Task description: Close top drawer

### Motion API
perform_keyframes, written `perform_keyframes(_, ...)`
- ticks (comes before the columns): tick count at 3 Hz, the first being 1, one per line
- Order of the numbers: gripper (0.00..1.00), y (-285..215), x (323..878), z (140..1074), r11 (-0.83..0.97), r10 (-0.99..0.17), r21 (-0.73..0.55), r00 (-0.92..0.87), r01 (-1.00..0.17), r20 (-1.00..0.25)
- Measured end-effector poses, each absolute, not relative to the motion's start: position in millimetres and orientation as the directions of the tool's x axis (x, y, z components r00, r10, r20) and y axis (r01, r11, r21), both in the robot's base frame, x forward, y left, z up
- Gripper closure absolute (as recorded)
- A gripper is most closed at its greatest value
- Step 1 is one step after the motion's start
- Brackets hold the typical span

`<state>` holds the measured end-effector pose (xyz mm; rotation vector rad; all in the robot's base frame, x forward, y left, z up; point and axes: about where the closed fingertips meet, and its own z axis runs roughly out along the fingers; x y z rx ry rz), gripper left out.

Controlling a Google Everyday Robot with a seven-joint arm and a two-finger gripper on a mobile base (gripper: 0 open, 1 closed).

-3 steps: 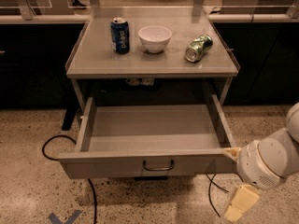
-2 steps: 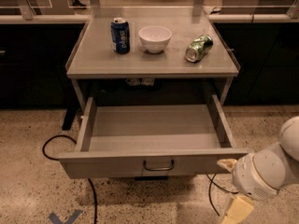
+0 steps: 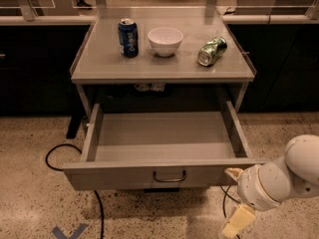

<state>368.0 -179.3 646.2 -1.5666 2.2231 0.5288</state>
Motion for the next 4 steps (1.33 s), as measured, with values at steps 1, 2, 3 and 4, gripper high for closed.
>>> perform_keyframes(1, 0.0, -178.0, 398.2, 653.5, 0.375, -0.802, -0.011, -0.319, -0.927, -0.505)
perform_keyframes(2, 0.0, -178.5, 434.1, 654.5, 0.435, -0.787, -0.021, -0.369, -0.9, -0.495)
perform_keyframes(3, 0.0, -178.5, 434.1, 654.5, 0.435, -0.787, -0.021, -0.369, -0.9, -0.495)
perform_keyframes(4, 0.0, -176.3, 461.2, 654.3, 0.434, -0.781, -0.032, -0.359, -0.9, -0.511)
